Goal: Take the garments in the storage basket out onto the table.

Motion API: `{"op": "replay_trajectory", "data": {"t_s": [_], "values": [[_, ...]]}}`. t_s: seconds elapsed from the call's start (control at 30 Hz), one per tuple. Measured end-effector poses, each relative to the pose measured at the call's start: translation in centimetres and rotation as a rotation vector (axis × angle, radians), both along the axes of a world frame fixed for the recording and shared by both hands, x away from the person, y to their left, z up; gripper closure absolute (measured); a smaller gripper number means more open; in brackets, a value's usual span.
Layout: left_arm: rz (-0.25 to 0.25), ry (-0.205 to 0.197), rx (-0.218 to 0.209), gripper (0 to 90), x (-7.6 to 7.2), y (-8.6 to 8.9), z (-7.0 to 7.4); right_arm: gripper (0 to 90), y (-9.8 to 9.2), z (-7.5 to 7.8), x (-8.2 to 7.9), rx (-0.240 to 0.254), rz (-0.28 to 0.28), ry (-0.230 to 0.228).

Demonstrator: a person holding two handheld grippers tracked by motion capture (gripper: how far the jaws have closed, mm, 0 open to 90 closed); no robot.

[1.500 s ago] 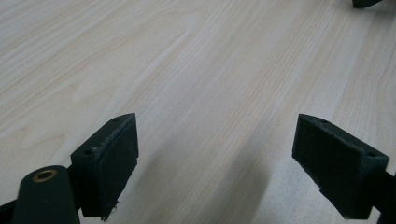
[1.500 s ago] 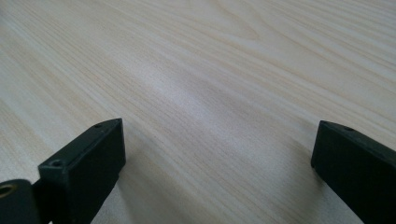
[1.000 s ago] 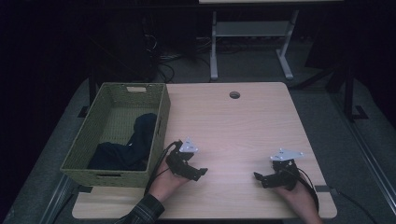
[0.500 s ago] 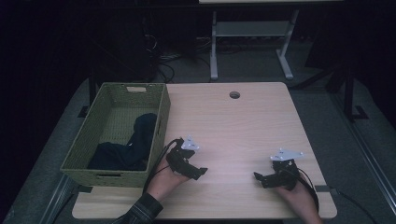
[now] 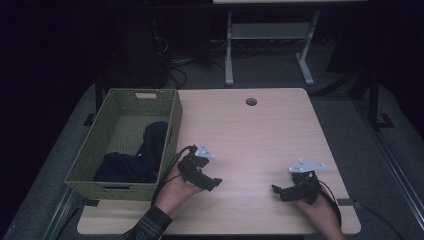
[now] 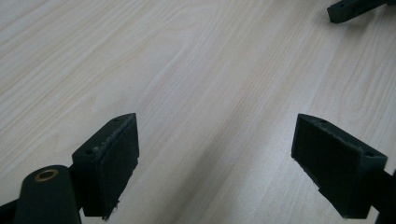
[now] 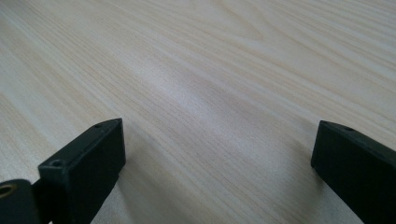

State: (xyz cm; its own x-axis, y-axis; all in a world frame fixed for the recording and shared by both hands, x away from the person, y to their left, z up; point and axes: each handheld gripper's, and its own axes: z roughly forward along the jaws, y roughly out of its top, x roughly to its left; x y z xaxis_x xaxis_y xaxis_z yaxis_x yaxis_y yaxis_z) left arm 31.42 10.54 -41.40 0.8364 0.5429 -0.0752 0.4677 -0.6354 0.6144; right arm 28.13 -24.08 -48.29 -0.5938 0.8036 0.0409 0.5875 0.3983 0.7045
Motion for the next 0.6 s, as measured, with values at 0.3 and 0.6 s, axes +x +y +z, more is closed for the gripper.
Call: {"op": "replay_trajectory", "data": {"t_s": [0.3, 0.6], "values": [[-0.012, 0.009, 0.008, 15.3, 0.1, 0.0, 1.3, 2.6, 0.0, 0.0, 0.0, 0.000, 0.000, 0.000], [-0.025, 0.033, 0.004, 15.4, 0.4, -0.2, 2.8, 2.6, 0.0, 0.0, 0.0, 0.000, 0.000, 0.000]]}}
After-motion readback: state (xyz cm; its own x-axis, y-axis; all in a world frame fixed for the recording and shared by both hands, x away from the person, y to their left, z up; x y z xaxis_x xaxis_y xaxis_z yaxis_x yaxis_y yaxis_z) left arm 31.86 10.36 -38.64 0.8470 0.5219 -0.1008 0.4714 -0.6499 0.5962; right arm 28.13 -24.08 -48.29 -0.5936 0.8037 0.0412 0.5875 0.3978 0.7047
